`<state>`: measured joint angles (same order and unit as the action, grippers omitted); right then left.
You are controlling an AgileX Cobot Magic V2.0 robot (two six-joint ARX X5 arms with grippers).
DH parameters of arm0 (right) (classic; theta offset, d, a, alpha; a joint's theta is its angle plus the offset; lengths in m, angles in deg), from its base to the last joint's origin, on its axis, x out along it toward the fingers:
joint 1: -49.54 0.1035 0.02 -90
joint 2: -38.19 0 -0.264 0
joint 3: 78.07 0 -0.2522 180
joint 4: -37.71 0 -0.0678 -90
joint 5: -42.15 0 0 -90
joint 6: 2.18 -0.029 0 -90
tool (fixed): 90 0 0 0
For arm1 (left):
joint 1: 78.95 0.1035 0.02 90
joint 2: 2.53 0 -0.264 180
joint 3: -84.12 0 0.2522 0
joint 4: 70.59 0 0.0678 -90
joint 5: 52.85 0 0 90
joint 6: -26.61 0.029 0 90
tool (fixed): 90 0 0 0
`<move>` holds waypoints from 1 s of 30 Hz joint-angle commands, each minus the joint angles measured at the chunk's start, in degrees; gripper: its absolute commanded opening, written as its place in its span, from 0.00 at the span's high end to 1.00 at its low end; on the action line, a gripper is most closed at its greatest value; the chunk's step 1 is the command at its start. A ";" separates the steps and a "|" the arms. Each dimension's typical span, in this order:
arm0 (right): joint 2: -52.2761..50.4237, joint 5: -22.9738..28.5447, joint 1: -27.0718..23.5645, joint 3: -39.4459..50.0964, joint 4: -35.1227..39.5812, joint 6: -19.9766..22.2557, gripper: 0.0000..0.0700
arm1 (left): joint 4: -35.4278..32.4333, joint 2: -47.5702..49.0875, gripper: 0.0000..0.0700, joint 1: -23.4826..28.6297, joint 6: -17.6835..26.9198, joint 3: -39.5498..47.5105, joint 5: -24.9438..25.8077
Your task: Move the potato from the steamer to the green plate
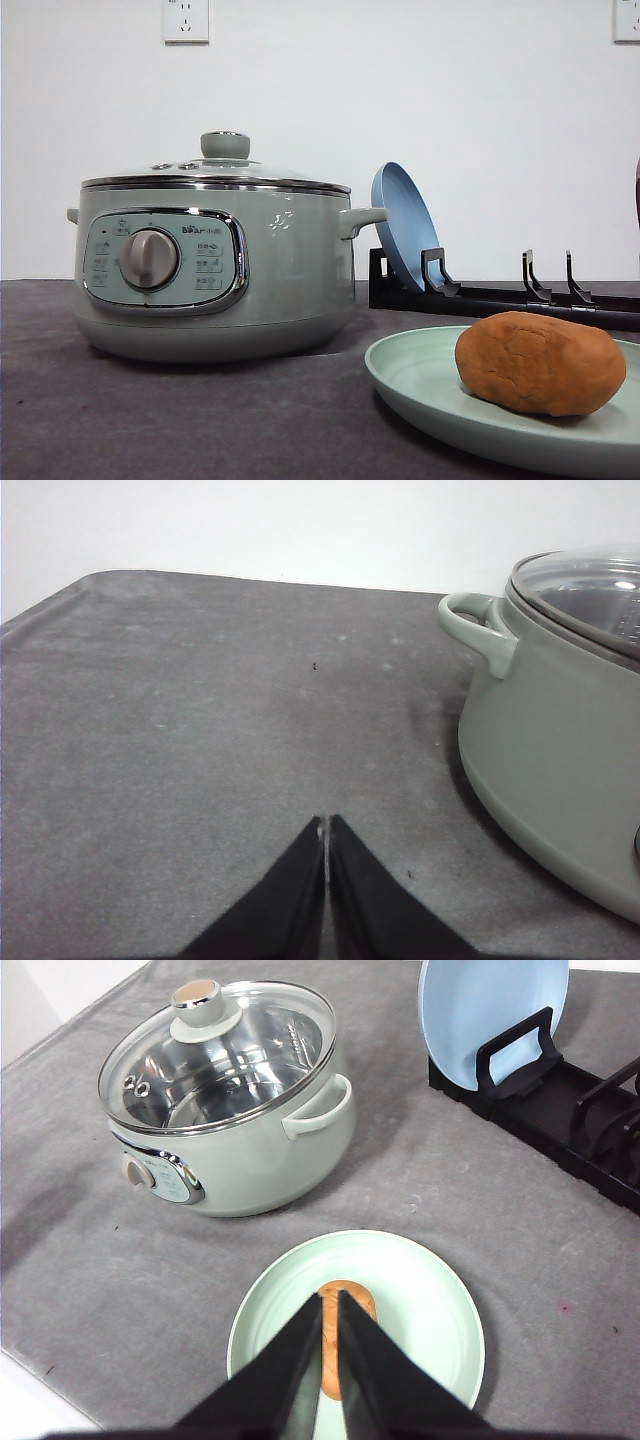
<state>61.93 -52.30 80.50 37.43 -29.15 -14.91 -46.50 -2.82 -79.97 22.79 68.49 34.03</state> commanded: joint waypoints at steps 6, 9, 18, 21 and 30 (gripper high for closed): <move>0.07 0.02 0.31 -0.59 0.70 -0.31 0.98 | 0.42 0.11 1.00 -0.02 0.09 1.20 -0.15; 0.07 0.02 0.31 -0.59 0.70 -0.31 0.98 | 0.42 0.11 1.00 -0.02 0.10 1.20 -0.15; -0.11 0.13 0.19 -0.55 0.78 -0.30 0.98 | 0.42 0.11 1.00 -0.02 0.10 1.20 -0.15; -0.95 0.48 -2.31 0.35 1.62 0.24 0.98 | 0.42 0.11 1.00 -0.02 0.10 1.20 -0.15; -11.63 1.51 -19.33 23.10 26.22 6.46 0.98 | 0.42 0.11 1.00 -0.02 0.10 1.19 -0.15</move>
<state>51.45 -50.82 62.19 58.05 -6.51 -9.69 -46.50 -2.82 -79.97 22.79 68.49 34.03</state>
